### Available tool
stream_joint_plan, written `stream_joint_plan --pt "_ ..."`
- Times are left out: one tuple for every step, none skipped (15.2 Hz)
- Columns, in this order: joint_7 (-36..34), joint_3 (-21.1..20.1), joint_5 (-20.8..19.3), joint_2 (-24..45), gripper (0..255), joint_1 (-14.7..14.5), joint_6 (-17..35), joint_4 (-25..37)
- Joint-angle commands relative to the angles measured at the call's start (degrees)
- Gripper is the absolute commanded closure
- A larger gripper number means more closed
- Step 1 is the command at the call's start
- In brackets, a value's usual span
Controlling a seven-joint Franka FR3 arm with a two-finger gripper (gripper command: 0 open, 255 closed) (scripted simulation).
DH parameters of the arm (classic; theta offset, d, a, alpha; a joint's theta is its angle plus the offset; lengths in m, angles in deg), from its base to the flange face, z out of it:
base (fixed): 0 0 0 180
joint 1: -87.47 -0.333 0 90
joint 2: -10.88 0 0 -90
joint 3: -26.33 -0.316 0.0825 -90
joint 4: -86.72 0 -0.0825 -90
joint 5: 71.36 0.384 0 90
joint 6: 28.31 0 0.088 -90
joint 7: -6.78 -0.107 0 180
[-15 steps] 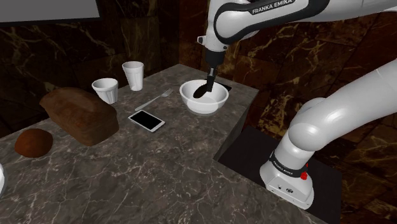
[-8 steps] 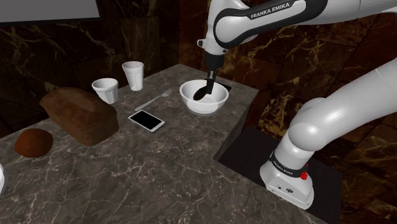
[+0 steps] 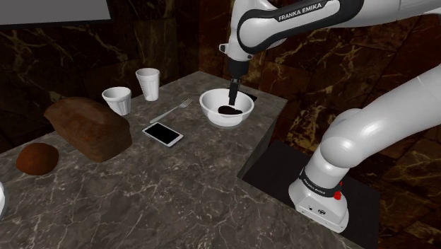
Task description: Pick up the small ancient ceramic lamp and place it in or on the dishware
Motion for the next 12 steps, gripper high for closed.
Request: stream_joint_plan --pt "0.0 0.1 0.0 -0.5 0 0.0 -2.1 1.5" --pt "0.0 0.2 -0.1 -1.0 0 0.0 -4.1 3.1" --pt "0.0 0.3 -0.1 -1.3 0 0.1 -6.1 4.8" --pt "0.0 0.4 -0.2 -1.6 0 0.1 -7.7 6.1" --pt "0.0 0.4 -0.2 -1.6 0 0.1 -7.7 6.1" --pt "0.0 0.4 -0.2 -1.6 0 0.1 -7.7 6.1" --pt "0.0 0.4 -0.2 -1.6 0 0.1 -7.7 6.1" --pt "0.0 0.4 -0.2 -1.6 0 0.1 -7.7 6.1" --pt "0.0 0.4 -0.2 -1.6 0 0.1 -7.7 6.1" --pt "0.0 0.4 -0.2 -1.6 0 0.1 -7.7 6.1" --pt "0.0 0.4 -0.2 -1.6 0 0.1 -7.7 6.1" --pt "0.0 0.4 -0.2 -1.6 0 0.1 -7.7 6.1"
